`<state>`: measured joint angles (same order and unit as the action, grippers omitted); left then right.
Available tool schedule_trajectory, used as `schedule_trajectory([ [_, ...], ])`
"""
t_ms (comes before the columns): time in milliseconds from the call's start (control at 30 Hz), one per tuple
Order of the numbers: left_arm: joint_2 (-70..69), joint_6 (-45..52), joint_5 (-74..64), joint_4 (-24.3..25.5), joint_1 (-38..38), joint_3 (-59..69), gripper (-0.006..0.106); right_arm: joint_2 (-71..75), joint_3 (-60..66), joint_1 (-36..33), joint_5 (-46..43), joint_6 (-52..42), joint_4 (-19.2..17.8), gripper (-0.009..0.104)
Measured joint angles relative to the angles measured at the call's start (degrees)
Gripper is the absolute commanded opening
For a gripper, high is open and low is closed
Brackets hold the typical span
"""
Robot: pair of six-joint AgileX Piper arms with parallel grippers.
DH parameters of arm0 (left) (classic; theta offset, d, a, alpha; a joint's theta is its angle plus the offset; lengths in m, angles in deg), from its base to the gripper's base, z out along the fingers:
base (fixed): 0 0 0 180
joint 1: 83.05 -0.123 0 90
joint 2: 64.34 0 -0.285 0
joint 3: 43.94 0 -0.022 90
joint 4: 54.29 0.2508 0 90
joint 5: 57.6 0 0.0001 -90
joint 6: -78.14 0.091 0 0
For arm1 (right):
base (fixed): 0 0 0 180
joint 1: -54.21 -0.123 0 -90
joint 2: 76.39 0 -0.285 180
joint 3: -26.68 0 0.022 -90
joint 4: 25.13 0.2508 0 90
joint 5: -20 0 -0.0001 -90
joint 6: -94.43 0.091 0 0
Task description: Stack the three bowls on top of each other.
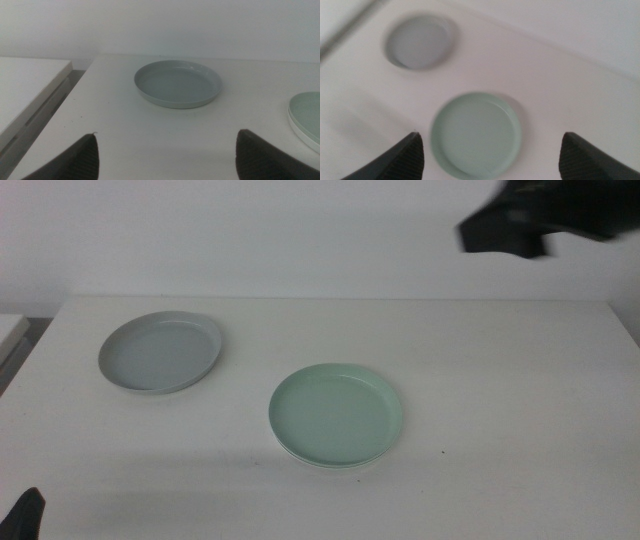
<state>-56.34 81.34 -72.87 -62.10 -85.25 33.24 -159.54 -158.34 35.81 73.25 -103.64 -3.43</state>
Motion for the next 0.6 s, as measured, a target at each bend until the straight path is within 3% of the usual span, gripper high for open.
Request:
schedule_trajectory([
  [200, 0.00, 0.00, 0.00, 0.00, 0.00, 0.00, 0.094, 19.67, 16.68, 0.00, -7.02, -9.00, 7.86, 0.091],
  [600, 0.00, 0.00, 0.00, 0.00, 0.00, 0.00, 0.094, 25.14, 19.86, 0.00, -7.78, -13.73, 11.59, 0.091],
])
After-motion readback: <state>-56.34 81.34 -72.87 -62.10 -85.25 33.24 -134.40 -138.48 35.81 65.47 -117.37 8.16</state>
